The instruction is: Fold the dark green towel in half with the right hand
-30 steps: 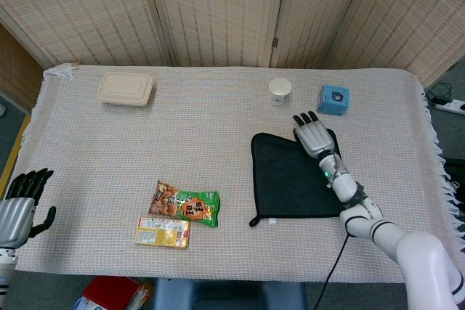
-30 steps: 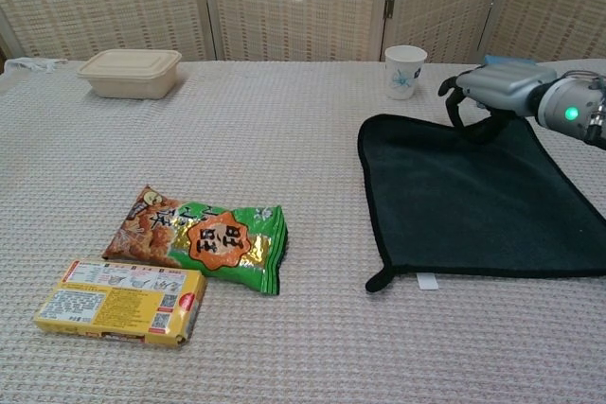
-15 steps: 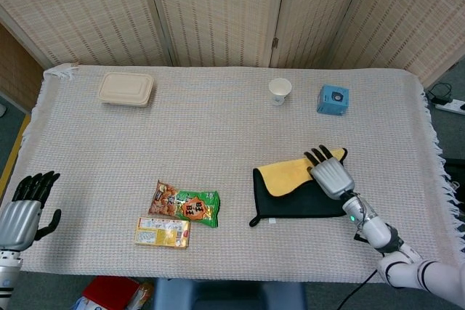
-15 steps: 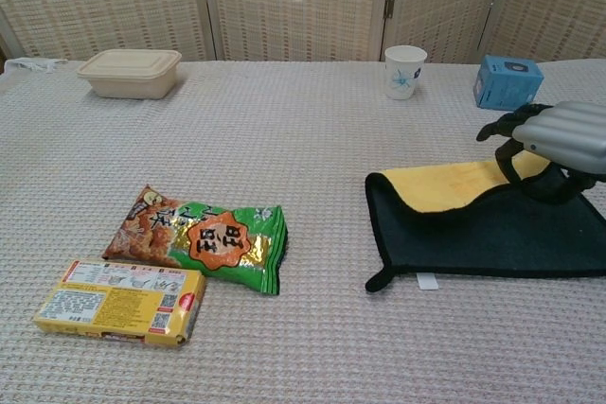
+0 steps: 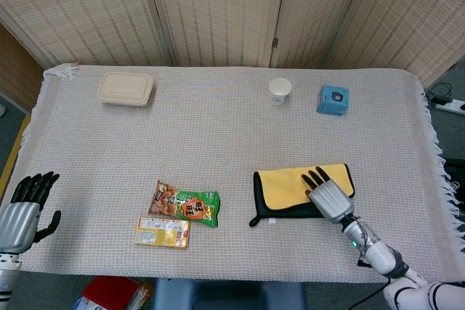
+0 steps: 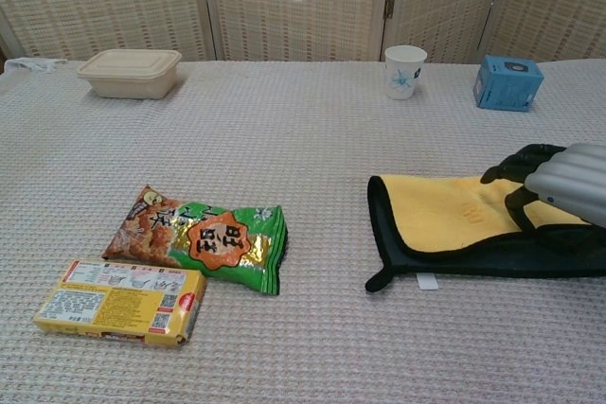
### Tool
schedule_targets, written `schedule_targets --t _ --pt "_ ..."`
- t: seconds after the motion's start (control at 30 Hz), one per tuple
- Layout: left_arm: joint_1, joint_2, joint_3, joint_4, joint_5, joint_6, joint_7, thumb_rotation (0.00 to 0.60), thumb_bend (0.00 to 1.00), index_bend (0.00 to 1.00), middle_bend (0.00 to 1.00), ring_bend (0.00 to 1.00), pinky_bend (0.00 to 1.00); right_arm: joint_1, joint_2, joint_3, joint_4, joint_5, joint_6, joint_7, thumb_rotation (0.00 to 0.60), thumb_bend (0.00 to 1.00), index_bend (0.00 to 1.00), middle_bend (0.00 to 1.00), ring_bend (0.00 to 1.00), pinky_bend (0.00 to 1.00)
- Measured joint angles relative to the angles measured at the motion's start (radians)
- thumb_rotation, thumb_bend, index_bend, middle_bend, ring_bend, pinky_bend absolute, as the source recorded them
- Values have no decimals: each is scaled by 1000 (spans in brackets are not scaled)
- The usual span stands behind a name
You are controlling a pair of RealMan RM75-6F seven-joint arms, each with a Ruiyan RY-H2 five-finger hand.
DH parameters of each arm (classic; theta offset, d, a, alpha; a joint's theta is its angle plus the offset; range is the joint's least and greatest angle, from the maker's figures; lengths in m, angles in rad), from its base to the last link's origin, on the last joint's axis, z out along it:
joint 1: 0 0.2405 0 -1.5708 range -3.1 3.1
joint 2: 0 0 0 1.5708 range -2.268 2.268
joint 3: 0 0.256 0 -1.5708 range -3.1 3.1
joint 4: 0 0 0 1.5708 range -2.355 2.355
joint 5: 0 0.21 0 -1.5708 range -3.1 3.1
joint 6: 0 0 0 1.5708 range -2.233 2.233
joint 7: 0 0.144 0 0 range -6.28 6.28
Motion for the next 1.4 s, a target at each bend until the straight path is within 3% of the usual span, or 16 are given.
schedule_targets --t 0.27,0.83,0.9,1.07,1.4 --pt "5 6 4 -4 11 10 -6 600 542 35 107 8 0 -31 14 -16 -72 -11 8 -43 600 516 643 156 100 83" --pt "14 17 5 -14 23 32 -17 600 542 47 107 7 0 -61 -46 0 -43 -33 37 -58 600 516 639 148 94 83" --pt "15 18 4 -14 19 30 -18 600 543 49 107 8 0 -63 -41 0 -46 -20 25 -74 600 515 596 123 74 83" --pt "14 16 2 -16 12 25 -12 600 542 49 107 8 0 -58 -12 -3 -80 14 -27 -106 600 516 282 28 19 71" --pt "12 12 -4 -18 -3 16 -1 600 542 48 107 9 0 -60 98 -7 -190 -31 0 -3 600 516 127 0 0 60"
